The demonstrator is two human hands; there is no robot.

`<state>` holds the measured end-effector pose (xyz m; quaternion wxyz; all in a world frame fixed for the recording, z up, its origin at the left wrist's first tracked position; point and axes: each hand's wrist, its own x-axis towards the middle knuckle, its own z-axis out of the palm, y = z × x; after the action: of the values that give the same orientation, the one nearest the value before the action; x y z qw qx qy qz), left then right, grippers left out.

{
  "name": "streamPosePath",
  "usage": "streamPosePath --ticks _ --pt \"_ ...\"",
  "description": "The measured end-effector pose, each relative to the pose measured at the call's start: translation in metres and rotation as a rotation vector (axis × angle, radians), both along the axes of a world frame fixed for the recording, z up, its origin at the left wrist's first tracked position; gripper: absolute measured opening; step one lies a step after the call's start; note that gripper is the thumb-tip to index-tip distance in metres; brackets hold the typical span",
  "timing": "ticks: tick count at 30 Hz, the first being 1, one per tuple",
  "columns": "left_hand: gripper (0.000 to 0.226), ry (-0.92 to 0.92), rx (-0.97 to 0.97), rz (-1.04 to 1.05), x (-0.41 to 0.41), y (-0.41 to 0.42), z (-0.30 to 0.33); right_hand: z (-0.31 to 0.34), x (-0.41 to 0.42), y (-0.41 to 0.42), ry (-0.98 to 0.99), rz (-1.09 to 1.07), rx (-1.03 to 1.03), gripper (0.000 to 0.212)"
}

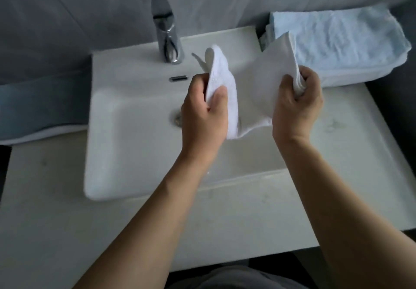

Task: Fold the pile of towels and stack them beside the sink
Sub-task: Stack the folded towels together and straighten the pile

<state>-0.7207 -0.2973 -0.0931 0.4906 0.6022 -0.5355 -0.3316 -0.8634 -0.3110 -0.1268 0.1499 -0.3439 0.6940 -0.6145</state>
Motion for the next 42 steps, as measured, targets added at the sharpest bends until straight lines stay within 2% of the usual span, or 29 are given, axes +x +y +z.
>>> streamPosePath --ticks 4,9,14,17,20,22,26,28,31,34,36,39,42 --pt "0.008 0.072 -0.042 0.068 -0.056 -0.024 0.001 0.004 -0.062 -0.021 -0.021 0.020 -0.027 0.013" --pt "0.006 0.100 -0.085 0.034 -0.129 -0.063 0.010 0.017 -0.144 -0.061 -0.042 0.022 -0.045 0.009" --pt "0.006 0.106 -0.124 0.009 -0.186 -0.113 0.013 0.026 -0.208 -0.109 -0.027 -0.069 -0.073 0.015" --pt "0.010 0.096 -0.110 0.016 -0.213 -0.143 0.005 0.022 -0.241 -0.137 -0.026 -0.118 -0.038 0.009" --pt "0.013 0.086 -0.061 0.031 -0.229 -0.172 -0.014 0.003 -0.272 -0.160 -0.036 -0.157 -0.028 0.007" --pt "0.004 0.038 0.026 0.059 -0.234 -0.188 -0.035 -0.012 -0.288 -0.168 -0.045 -0.186 0.052 0.008" --pt "0.022 -0.025 0.311 0.239 -0.226 -0.210 -0.073 -0.042 -0.312 -0.170 -0.086 -0.274 0.294 0.022" --pt "0.021 -0.039 0.371 0.272 -0.221 -0.216 -0.077 -0.050 -0.320 -0.170 -0.096 -0.283 0.345 0.020" --pt "0.016 -0.057 0.337 0.280 -0.216 -0.221 -0.073 -0.047 -0.326 -0.175 -0.110 -0.272 0.304 0.011" --pt "0.008 -0.081 0.251 0.260 -0.213 -0.215 -0.069 -0.043 -0.336 -0.178 -0.092 -0.299 0.224 0.015" --pt "0.018 -0.146 0.250 0.218 -0.213 -0.209 -0.072 -0.046 -0.341 -0.175 -0.105 -0.311 0.232 0.017" --pt "0.041 -0.244 0.428 0.120 -0.218 -0.203 -0.076 -0.054 -0.343 -0.169 -0.144 -0.303 0.279 0.026" --pt "0.042 -0.244 0.536 0.115 -0.217 -0.203 -0.076 -0.055 -0.342 -0.166 -0.104 -0.316 0.275 0.032"
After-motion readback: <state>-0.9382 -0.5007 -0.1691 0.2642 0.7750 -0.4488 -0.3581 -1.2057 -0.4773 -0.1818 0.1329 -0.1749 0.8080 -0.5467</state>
